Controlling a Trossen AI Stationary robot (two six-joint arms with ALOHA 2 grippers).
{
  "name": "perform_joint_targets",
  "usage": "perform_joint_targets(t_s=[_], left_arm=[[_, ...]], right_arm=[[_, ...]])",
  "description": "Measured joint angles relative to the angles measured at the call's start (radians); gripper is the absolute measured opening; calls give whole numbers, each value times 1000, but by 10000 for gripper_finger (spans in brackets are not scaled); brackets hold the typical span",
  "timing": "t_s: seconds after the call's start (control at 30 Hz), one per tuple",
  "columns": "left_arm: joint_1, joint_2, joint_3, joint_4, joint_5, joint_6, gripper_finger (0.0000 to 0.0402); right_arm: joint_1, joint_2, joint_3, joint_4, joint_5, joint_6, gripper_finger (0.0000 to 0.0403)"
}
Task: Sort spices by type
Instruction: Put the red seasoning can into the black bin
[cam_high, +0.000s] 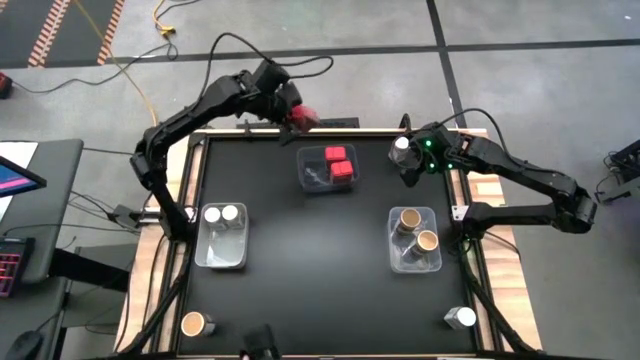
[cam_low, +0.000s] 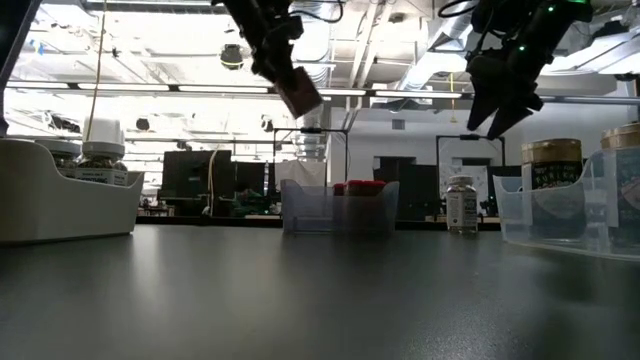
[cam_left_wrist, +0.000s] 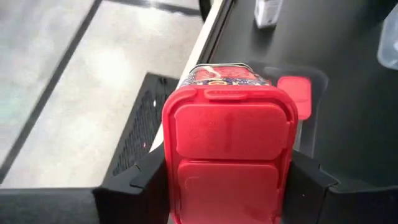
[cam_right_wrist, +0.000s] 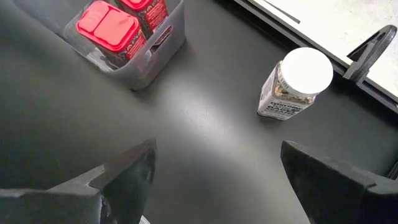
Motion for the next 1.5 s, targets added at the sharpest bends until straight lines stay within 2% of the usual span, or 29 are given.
perform_joint_targets(t_s=[0.17,0.37,0.93,1.5], left_arm=[[-11,22,0,-2,23,17,210],[-66,117,0,-18,46,67,210],[-105,304,-1,-104,15,117,210],[-81,312,-1,-58,0,129,210]], right_arm=[[0,0,0,3,0,1,372],[0,0,0,3,0,6,372],[0,0,0,2,0,27,372],[0,0,0,3,0,27,372]])
